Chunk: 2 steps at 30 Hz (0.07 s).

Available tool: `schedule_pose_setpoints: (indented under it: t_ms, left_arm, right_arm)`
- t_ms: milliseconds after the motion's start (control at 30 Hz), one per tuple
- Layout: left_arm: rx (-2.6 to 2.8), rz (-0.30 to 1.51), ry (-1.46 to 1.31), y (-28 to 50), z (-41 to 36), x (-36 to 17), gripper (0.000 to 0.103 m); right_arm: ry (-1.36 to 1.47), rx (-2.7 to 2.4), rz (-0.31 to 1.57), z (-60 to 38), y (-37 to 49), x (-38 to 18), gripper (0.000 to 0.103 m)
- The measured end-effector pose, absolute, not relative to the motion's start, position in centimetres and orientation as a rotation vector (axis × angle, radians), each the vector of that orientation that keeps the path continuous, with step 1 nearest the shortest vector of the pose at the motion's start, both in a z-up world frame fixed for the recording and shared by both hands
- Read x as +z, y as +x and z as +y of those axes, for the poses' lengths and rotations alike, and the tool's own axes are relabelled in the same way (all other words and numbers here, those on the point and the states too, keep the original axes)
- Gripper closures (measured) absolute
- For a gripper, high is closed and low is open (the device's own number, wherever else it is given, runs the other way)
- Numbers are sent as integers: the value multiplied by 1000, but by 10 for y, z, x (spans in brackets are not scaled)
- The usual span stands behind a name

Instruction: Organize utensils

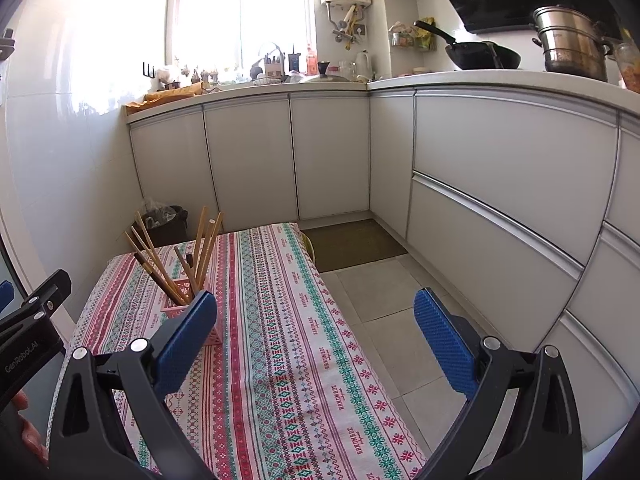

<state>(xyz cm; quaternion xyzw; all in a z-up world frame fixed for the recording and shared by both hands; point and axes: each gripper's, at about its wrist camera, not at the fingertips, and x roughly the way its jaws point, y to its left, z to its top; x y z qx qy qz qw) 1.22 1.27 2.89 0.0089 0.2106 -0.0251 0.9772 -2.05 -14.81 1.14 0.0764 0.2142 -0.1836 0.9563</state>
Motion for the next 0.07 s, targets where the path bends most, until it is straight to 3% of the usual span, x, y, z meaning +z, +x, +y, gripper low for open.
schedule_pose_setpoints:
  t_ms: [67]
  left_arm:
    - [-48, 430, 25, 13, 12, 28, 7]
  right_arm:
    - [154, -372, 436, -148, -21, 11, 7]
